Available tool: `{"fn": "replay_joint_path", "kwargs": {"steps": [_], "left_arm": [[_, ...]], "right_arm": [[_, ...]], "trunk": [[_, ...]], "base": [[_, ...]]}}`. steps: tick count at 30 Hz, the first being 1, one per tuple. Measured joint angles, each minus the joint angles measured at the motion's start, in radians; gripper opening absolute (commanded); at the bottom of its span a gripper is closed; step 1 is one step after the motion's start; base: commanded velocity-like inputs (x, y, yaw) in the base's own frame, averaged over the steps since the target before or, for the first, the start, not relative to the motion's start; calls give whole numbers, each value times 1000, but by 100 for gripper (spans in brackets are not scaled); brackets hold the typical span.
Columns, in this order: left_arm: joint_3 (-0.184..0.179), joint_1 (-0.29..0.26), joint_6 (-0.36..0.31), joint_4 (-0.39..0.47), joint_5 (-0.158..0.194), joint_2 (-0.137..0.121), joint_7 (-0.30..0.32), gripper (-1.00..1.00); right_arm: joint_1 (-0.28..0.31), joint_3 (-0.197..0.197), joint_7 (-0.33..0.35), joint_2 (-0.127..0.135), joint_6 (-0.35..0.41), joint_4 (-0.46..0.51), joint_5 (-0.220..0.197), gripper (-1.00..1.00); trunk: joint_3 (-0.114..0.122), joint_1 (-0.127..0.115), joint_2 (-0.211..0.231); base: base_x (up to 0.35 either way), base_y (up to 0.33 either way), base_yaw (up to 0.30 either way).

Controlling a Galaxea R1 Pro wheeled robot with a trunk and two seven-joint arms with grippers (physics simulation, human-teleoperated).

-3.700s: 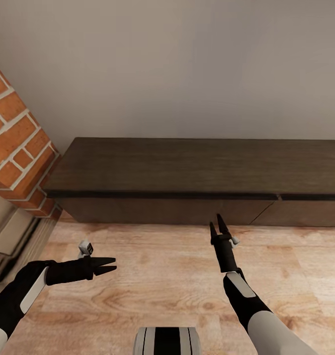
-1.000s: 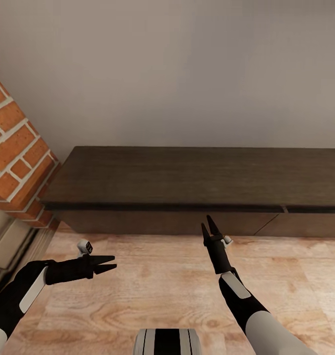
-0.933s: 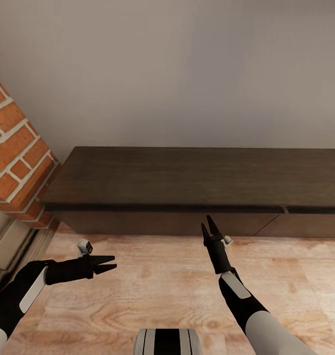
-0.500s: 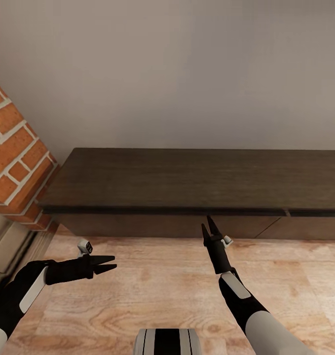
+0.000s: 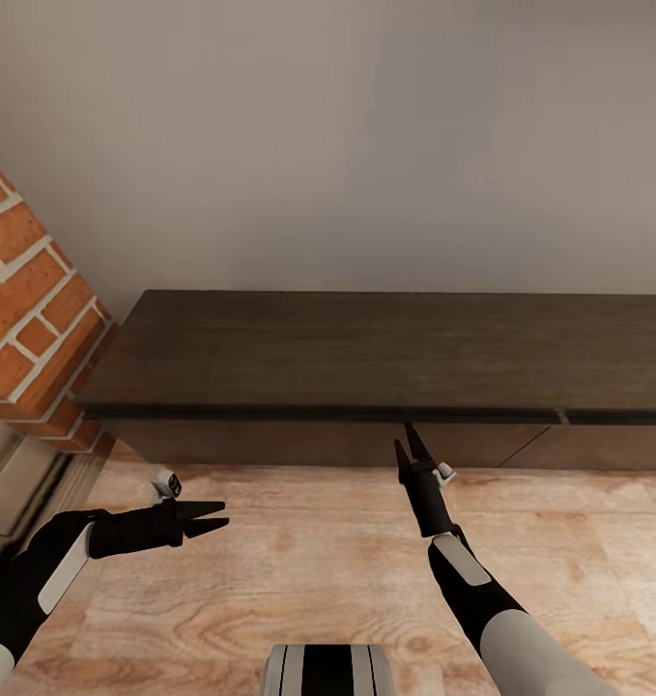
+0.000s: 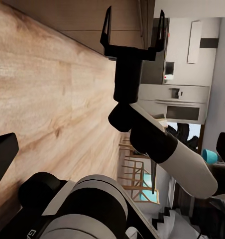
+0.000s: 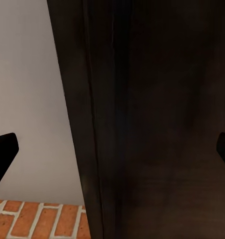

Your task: Place each of the two pumpkins and all three candles from the living room inside a cabinet in the living room (use any cabinet), then make sure every cabinet is closed, and position the cauldron so it is next to a table in the living room.

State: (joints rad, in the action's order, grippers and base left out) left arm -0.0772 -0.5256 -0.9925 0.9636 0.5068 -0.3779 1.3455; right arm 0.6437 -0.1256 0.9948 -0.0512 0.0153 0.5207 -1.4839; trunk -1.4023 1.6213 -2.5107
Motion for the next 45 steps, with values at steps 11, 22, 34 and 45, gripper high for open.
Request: {"fn": "replay_joint_path", "kwargs": {"steps": [11,22,34,45], "left_arm": [[0,0,0,0,0,0,0,100],[1,0,0,-1,0,0,0,100],[1,0,0,-2,1,0,0,100],[2,0,0,-1,0,-1,0,100]], "right_arm": [[0,1,-10,0,-1,-1,0,100],[0,0,-48,-1,-3,0,0,100],[0,0,-49,-2,-3,0,0,100],[0,0,-49,-2,-3,0,0,100]], "trunk": [[0,0,0],[0,0,0],[0,0,0],[0,0,0]], "base": [[36,0,0],[23,2,0],[38,13,0],[31,8,0]]}}
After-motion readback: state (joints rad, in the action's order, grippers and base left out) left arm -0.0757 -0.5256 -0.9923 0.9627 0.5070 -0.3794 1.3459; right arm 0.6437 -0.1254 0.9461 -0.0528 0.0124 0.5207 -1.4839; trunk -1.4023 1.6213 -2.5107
